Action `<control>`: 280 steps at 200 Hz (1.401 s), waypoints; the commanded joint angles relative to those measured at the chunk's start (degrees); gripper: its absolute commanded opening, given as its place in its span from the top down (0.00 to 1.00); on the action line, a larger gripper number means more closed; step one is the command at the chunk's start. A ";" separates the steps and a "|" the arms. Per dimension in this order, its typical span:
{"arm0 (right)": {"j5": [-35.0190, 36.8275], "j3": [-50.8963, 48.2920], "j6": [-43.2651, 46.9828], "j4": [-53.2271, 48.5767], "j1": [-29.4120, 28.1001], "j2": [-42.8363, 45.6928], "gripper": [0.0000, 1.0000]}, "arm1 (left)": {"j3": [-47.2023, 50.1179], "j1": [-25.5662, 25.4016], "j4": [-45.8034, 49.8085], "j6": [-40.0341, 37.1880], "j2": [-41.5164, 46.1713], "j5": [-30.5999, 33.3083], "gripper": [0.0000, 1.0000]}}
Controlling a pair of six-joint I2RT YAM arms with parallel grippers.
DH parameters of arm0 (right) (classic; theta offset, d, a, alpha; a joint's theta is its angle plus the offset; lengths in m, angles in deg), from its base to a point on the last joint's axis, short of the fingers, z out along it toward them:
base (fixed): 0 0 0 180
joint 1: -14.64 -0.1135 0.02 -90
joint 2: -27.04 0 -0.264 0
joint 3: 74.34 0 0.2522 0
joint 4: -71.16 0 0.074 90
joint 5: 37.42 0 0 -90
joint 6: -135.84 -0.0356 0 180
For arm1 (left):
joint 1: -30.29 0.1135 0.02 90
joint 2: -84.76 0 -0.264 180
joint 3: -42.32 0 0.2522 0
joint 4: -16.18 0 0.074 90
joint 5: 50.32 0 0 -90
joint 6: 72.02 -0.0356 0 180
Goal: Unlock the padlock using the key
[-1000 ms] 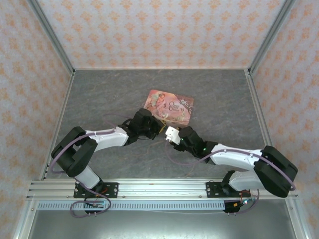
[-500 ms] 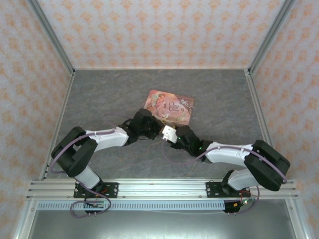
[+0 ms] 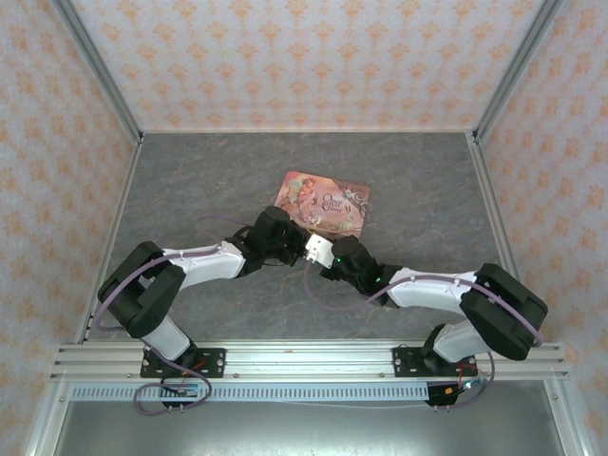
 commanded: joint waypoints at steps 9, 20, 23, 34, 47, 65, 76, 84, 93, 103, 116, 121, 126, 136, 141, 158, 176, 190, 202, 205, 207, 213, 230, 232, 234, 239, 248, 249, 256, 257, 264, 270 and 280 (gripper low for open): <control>1.48 1.23 -1.74 2.94 -0.37 -1.07 0.83 | -2.24 -0.41 -2.02 1.12 1.09 -1.35 0.95; 1.39 1.30 -1.98 3.34 -0.37 -1.27 0.84 | -2.27 -0.40 -1.94 1.10 1.11 -1.27 0.95; 1.39 1.32 -2.07 3.42 -0.31 -1.36 0.84 | -2.24 -0.41 -1.88 1.11 1.09 -1.23 0.95; 1.39 1.51 -2.22 3.70 -0.37 -1.75 0.85 | -2.28 -0.43 -1.85 1.12 1.13 -1.35 0.95; 1.54 1.70 -2.35 4.05 -0.36 -2.31 0.86 | -2.33 -0.41 -1.83 1.12 0.95 -1.42 0.95; 1.87 2.02 -2.90 4.33 -0.37 -2.97 0.92 | -2.33 -0.41 -1.93 1.14 0.82 -1.54 0.95; 2.16 2.02 -3.43 4.57 -0.37 -3.16 0.96 | -2.33 -0.42 -1.93 1.20 0.83 -1.58 0.95; 2.30 2.02 -3.87 4.76 -0.37 -3.27 0.99 | -2.31 -0.41 -1.93 1.13 0.91 -1.52 0.95; 2.53 1.91 -4.43 4.87 -0.37 -3.31 1.00 | -2.30 -0.40 -1.85 1.11 0.99 -1.51 0.95; 3.15 2.09 -5.42 4.78 -0.35 -3.30 1.00 | -2.33 -0.45 -1.72 1.03 1.00 -1.45 0.95; 3.75 2.20 -7.11 4.77 -0.29 -3.08 1.00 | -2.33 -0.41 -1.34 0.85 1.00 -1.35 0.95; 3.72 2.19 -7.98 4.86 -0.24 -2.99 1.00 | -2.35 -0.41 -1.32 0.85 0.94 -1.32 0.95; 3.55 2.20 -9.00 4.96 -0.12 -2.87 1.00 | -2.28 -0.39 -1.40 0.85 0.83 -1.32 0.95; 2.95 2.35 -11.32 4.87 0.11 -2.68 1.00 | -2.20 -0.41 -1.71 1.01 0.67 -1.40 0.95; 2.61 2.37 -12.60 4.87 0.23 -2.69 1.00 | -2.20 -0.41 -1.76 1.09 0.59 -1.41 0.95; 0.92 2.20 -16.86 5.45 0.89 -2.70 1.00 | -2.18 -0.41 -1.94 1.12 0.47 -1.47 0.95; -1.47 1.59 -20.11 6.94 1.48 -3.00 1.00 | -2.12 -0.41 -1.84 1.12 0.49 -1.40 0.95; -1.81 1.58 -20.58 6.85 1.48 -3.31 1.00 | -2.01 -0.41 -1.70 0.95 0.50 -1.25 0.95; -1.68 1.34 -21.00 6.89 1.48 -3.53 1.00 | -2.07 -0.41 -1.43 0.72 0.48 -1.15 0.95; -1.69 1.28 -21.25 6.85 1.55 -3.53 1.00 | -2.07 -0.41 -1.40 0.62 0.48 -1.14 0.95; -1.69 1.24 -21.43 6.82 1.56 -3.57 1.00 | -2.10 -0.41 -1.39 0.55 0.47 -1.10 0.95; -1.82 1.11 -22.09 6.59 1.72 -3.46 1.00 | -2.07 -0.41 -1.12 0.35 0.52 -1.01 0.93; -2.77 1.13 -25.03 5.22 2.00 -3.23 1.00 | -2.11 -0.41 -0.25 -0.49 0.62 -0.39 0.82; -2.92 1.14 -25.51 4.88 2.00 -3.19 1.00 | -2.05 -0.41 -0.15 -0.58 0.69 -0.34 0.81; -3.03 1.19 -25.90 4.70 2.00 -3.22 1.00 | -1.96 -0.41 -0.04 -0.67 0.68 -0.21 0.80; -3.30 1.23 -26.71 4.17 2.00 -3.25 1.00 | -1.87 -0.41 -0.07 -0.79 0.78 0.03 0.78; -3.79 1.16 -28.20 3.49 2.00 -3.31 1.00 | -1.46 -0.41 -0.17 -0.90 1.04 0.39 0.72; -3.88 1.15 -28.33 3.48 2.00 -3.31 1.00 | -1.43 -0.36 -0.17 -0.90 1.06 0.42 0.72; -4.37 0.85 -29.34 3.47 2.00 -3.32 1.00 | -1.11 -0.32 -0.11 -1.03 1.29 0.71 0.68; -4.44 0.82 -29.51 3.47 2.00 -3.32 1.00 | -1.04 -0.32 -0.10 -1.06 1.32 0.75 0.68; -4.73 0.47 -30.82 3.70 2.09 -3.33 1.00 | -0.84 -0.19 0.20 -1.31 1.64 0.99 0.66; -4.93 0.14 -32.01 4.02 2.20 -3.33 1.00 | -0.72 -0.12 0.70 -1.63 1.95 1.27 0.65; -5.84 -0.38 -34.20 4.60 2.33 -3.30 1.00 | -0.45 -0.03 1.75 -2.26 2.53 1.62 0.64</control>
